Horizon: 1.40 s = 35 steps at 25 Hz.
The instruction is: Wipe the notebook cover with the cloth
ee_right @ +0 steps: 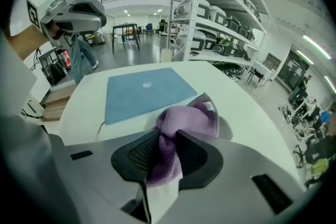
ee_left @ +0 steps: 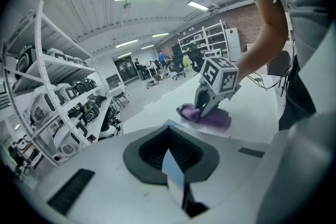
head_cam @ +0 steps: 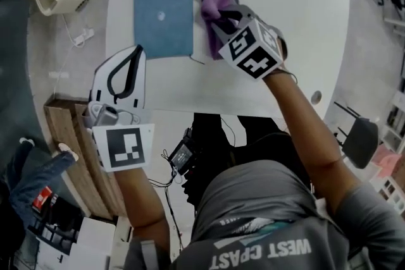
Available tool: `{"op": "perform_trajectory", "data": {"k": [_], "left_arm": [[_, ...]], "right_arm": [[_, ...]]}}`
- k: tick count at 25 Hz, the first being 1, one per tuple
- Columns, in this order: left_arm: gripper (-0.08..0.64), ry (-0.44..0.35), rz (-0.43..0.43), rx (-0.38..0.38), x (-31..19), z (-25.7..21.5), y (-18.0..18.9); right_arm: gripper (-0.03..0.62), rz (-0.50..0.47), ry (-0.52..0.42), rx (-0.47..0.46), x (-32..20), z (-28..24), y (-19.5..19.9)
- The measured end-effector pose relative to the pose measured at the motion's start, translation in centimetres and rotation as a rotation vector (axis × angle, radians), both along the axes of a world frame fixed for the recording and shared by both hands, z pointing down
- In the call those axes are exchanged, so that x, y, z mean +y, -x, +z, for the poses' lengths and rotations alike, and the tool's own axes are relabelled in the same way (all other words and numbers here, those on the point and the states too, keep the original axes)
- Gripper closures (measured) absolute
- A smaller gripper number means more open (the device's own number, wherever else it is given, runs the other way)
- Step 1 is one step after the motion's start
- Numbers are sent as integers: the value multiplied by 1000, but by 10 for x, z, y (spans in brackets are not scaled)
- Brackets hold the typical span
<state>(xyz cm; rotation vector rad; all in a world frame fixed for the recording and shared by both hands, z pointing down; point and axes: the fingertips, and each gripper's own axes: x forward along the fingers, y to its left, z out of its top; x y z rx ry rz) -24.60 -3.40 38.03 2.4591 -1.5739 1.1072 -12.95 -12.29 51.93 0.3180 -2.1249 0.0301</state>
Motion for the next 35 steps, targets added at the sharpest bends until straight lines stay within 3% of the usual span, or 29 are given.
{"op": "perform_trajectory", "data": {"k": [5,9,17,20,22,25,29,35], "left_arm": [[560,-4,-1,-19,7,-15,-17],[560,-11,10,-26,16,-34,-44],[560,-78,16,-40,38,-96,-92],[560,-99,2,-43,50,-123,-107],[560,-118,-4,-55,56,-140,-117],[560,-140,-3,-68,68,-162,-135],[560,-181,-13,-98,85,-190,-159],[560,-249,-30,-113,110,-227,-191]], "right_arm": [[451,102,24,35,-5,7,-71],[408,123,59,26,5,-3,-116],[409,136,-44,-65,11,-76,-168],[522,80,-94,-152,20,-128,-171],[549,20,-141,-228,27,-170,-167],[561,-83,-210,-327,47,-234,-165],[563,-228,-295,-393,75,-302,-172],[563,-329,-357,-451,114,-369,-196]]}}
